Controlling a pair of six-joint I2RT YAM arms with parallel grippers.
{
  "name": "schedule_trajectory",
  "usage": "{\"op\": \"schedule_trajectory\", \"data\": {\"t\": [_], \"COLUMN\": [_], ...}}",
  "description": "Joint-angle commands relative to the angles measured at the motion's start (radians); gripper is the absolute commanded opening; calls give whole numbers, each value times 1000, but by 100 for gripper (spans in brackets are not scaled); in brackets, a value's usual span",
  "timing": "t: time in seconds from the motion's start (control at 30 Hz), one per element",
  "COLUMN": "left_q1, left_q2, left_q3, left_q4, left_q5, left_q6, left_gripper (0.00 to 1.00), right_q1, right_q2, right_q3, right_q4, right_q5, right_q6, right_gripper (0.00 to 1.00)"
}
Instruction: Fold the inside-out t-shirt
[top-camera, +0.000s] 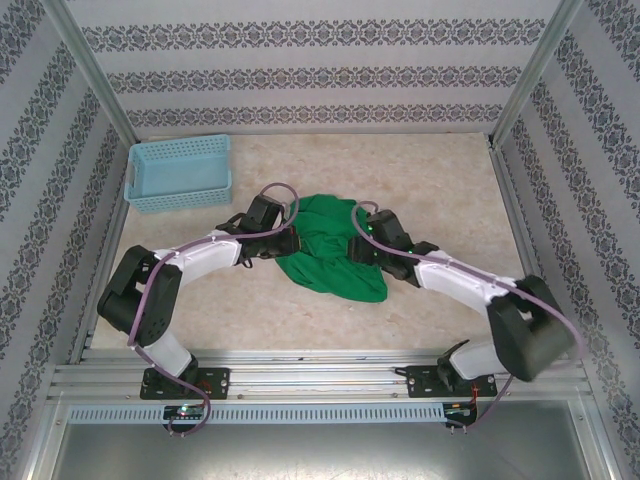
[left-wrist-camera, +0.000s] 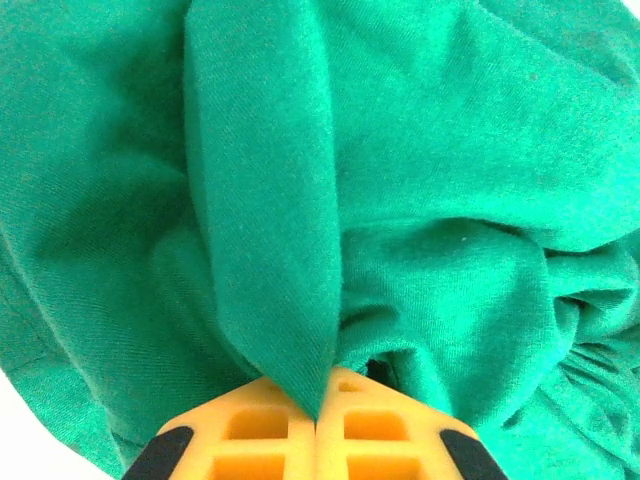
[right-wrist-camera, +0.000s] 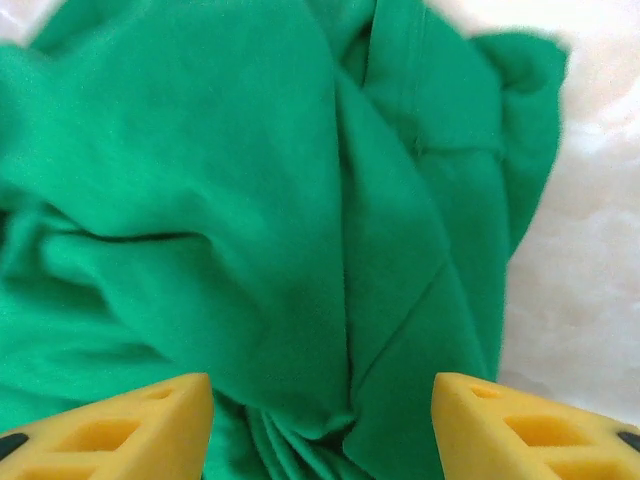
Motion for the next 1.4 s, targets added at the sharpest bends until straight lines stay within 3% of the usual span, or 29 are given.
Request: {"op": "schedule_trajectory", "data": {"t": [0.0, 0.1, 0.2, 0.27, 0.47, 0.63, 0.8, 0.93, 1.07, 1.27, 1.37], "left_q1": [-23, -25, -25, -21, 56, 31, -159, -289, -438, -473, -470], "left_q2": [-32, -45, -63, -70, -102, -52, -135, -244, -229, -81, -5], "left_q3": [-3, -7, -1, 14, 33, 112, 98, 17, -13, 40, 93], "left_q4": [34, 32, -10, -64, -118, -227, -250, -169, -118, -102, -114], "left_q5": [28, 19, -42, -107, -173, -247, -405, -403, -416, -526, -573], "left_q6": [17, 23, 46, 63, 70, 179, 309, 383, 463, 435, 452], "left_gripper": [0, 0, 0, 0, 0, 2, 41, 58, 73, 73, 68], "right_q1": [13, 13, 13, 13, -4, 8, 15, 15, 25, 43, 46], "right_q2": [79, 136, 117, 52, -270, -457, -545, -589, -587, -586, -602], "right_q3": [73, 124, 142, 132, -1, -168, -267, -255, -223, -214, -221], "right_q4": [29, 3, -30, -50, -51, 25, 134, 169, 170, 166, 155], "right_q5": [-32, -11, 16, 23, -113, -204, -206, -222, -250, -255, -251], "right_q6": [-20, -26, -44, -55, -12, 111, 176, 180, 172, 167, 164], "right_gripper": [56, 42, 11, 0, 0, 0, 0, 0, 0, 0, 0]}}
